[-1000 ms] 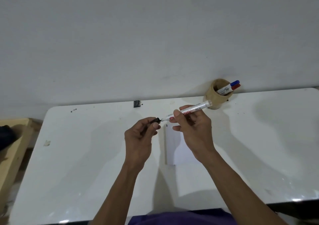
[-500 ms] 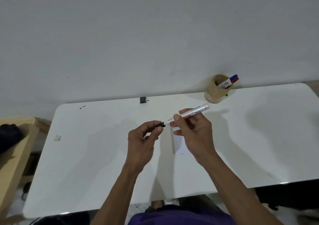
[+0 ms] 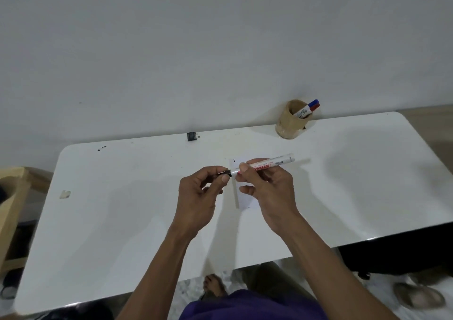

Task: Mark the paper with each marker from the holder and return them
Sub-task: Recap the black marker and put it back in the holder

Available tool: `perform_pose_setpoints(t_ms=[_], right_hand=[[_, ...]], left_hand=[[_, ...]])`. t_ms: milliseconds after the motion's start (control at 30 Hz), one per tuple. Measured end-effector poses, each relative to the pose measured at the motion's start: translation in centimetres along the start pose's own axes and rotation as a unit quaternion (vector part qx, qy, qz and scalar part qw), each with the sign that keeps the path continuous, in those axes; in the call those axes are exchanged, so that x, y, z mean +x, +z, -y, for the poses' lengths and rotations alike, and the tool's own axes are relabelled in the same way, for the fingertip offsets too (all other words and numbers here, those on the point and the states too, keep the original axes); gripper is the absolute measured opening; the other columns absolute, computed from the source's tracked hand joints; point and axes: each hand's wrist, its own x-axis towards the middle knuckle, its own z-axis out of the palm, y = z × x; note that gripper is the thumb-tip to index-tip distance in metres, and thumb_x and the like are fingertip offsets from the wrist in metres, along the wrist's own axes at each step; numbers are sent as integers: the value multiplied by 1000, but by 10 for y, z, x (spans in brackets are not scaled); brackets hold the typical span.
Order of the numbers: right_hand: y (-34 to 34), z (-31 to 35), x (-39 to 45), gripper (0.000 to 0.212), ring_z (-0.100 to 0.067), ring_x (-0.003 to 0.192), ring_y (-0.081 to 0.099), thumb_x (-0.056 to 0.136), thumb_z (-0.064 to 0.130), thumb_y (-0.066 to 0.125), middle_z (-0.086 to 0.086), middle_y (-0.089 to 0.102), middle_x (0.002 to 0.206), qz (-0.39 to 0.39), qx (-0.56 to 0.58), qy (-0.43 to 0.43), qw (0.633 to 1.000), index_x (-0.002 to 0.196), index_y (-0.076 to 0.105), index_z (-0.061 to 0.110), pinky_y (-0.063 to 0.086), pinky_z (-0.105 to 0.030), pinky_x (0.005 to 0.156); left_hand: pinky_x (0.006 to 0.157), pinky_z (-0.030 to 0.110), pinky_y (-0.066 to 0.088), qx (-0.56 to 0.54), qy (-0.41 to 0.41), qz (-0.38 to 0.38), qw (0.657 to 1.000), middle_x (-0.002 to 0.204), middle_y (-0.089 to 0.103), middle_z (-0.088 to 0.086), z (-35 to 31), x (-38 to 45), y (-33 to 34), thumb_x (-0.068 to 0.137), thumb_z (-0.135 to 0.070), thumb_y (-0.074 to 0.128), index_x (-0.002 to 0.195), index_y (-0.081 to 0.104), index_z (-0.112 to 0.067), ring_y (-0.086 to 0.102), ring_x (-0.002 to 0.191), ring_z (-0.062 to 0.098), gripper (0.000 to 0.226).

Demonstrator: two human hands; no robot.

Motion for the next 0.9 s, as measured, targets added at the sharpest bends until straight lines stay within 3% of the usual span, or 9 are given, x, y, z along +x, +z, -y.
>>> perform_pose_setpoints(t_ms=[100,167,267,367,433,600,733,800,900], right_hand=[[-20,14,8,15,-21,80,76,87,10,77,-7,78,90,0,49,4,999,100,69,8,57,-31,66],[-38,27,17,15,-20,76,74,83,9,80,-10,75,85,3,17,-25,1000,92,69,10,57,-33,65],[-64,43,31,16,-18,71,71,77,10,87,-15,75,79,68,-166,-71,981,83,73,8,58,-30,64],[-79,50,44,14,-10,68,72,76,18,90,0,78,75,117,-329,-109,931,80,77,14,57,-22,66],[-86,50,55,15,-7,71,72,77,22,89,6,77,76,118,-374,-125,911,85,77,21,59,-23,64],[-113,55,85,24,-8,75,68,87,17,79,12,70,92,123,-384,-127,906,105,70,30,48,-17,50],[-139,69,111,60,-12,78,68,95,11,66,13,63,94,126,-379,-149,904,136,47,50,57,-21,60],[-152,79,127,74,-12,78,70,96,8,64,14,62,94,79,-327,-189,923,134,38,66,58,-20,65],[-165,96,158,67,-1,79,73,96,8,68,19,66,91,-24,-244,-237,940,135,42,55,51,-8,66]], left_hand=[[70,23,59,-3,-3,12,1000,87,75,7,-4,7,-3,90,-6,70,97,76,-13,66,75,9,12],[72,23,59,-3,-7,20,1000,89,75,11,-7,13,-3,90,-4,70,97,76,-13,65,75,10,12],[74,24,59,-3,-9,42,999,85,73,5,-15,25,5,90,-6,70,98,75,-14,65,76,12,13],[71,19,56,25,3,71,997,80,72,-9,-26,40,29,89,-7,71,100,74,-14,65,76,11,13],[70,19,56,48,21,80,995,78,71,-11,-34,52,50,89,-9,72,100,74,-14,64,75,9,13],[73,27,57,116,43,90,988,81,72,-7,-47,82,105,88,-13,74,102,75,-18,66,76,5,15],[75,26,58,132,37,77,987,93,74,-6,-48,106,144,86,-14,76,114,70,-22,69,90,8,30],[78,26,60,141,17,56,988,103,72,-5,-42,121,159,84,-14,78,121,65,-23,68,95,10,40],[82,30,59,189,-7,11,982,112,68,-6,-26,144,180,79,-22,83,129,58,-23,66,101,8,56]])
